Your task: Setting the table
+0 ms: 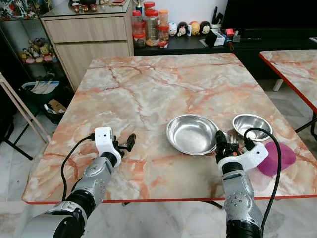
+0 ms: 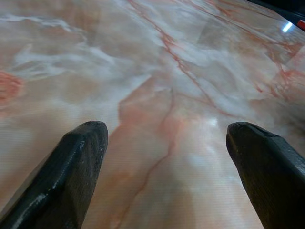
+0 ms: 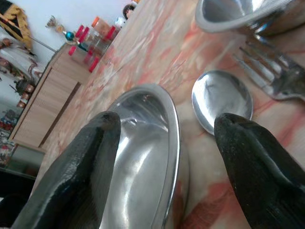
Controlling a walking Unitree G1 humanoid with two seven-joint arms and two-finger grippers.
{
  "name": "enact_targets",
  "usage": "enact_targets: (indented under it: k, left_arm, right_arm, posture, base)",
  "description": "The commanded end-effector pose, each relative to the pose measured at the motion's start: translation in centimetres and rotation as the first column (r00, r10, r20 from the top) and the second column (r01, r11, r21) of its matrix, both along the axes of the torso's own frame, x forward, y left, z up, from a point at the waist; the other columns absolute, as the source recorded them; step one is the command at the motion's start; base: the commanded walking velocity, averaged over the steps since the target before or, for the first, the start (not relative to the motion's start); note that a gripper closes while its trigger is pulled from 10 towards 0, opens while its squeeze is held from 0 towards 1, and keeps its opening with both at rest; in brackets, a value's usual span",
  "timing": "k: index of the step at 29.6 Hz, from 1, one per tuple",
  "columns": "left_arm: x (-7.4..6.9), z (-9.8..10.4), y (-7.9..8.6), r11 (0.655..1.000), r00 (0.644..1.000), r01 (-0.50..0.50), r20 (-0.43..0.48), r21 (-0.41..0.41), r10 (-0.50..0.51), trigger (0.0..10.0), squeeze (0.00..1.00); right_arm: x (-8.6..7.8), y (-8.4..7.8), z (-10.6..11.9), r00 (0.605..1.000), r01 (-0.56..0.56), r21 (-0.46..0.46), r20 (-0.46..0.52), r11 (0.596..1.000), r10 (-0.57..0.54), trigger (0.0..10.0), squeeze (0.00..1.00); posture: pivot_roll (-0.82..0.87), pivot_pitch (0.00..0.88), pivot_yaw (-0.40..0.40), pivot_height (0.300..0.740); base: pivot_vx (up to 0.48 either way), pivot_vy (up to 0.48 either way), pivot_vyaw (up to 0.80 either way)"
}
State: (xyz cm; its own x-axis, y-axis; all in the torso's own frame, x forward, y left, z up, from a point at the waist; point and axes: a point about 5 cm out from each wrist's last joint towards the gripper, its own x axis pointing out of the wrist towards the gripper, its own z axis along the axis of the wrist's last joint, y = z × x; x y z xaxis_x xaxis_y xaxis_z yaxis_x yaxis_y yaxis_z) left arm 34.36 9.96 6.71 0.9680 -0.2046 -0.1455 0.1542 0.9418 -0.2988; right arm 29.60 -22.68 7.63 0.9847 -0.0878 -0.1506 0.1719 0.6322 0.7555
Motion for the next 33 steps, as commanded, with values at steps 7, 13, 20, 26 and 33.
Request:
enact_targets:
  k: [7,13,20,26,33]
  left_arm:
    - [-0.13,-0.32,0.31,1.000,1.000,-0.009,-0.014,0.013,0.009,10.0,0.00]
    - [-0.13,-0.34,0.36,1.000,1.000,-0.010,-0.015,0.014,0.010,10.0,0.00]
    - [-0.15,-0.41,0.42,1.000,1.000,-0.008,-0.018,0.020,0.008,10.0,0.00]
    - [-0.06,-0.33,0.63,1.000,1.000,-0.011,-0.016,0.022,0.012,10.0,0.00]
    - [-0.10,-0.38,0.42,1.000,1.000,-0.004,-0.018,0.023,0.005,10.0,0.00]
  right_arm:
    - [0.50,0.79,0.20,0.999,-0.043,0.020,0.004,0.999,0.043,10.0,0.00]
    - [0.53,0.89,0.11,0.999,-0.044,0.029,0.000,0.999,0.044,10.0,0.00]
    - [0.44,1.02,-0.19,0.999,-0.045,0.035,-0.008,0.998,0.045,10.0,0.00]
    - [0.46,1.37,-0.32,0.999,-0.047,0.044,-0.009,0.998,0.047,10.0,0.00]
    - [0.33,1.20,-0.41,0.999,-0.041,0.044,-0.010,0.998,0.041,10.0,0.00]
  posture:
    - [-0.08,0.000,0.012,0.740]
    - [-0.08,0.000,0.012,0.740]
    - [-0.05,0.000,0.019,0.740]
    - [-0.05,0.000,0.021,0.740]
    - [-0.05,0.000,0.022,0.740]
  base:
    - [0.000,0.000,0.00]
    - [0.000,0.000,0.00]
    - [0.000,0.000,0.00]
    - [0.000,0.000,0.00]
    - [0.000,0.000,0.00]
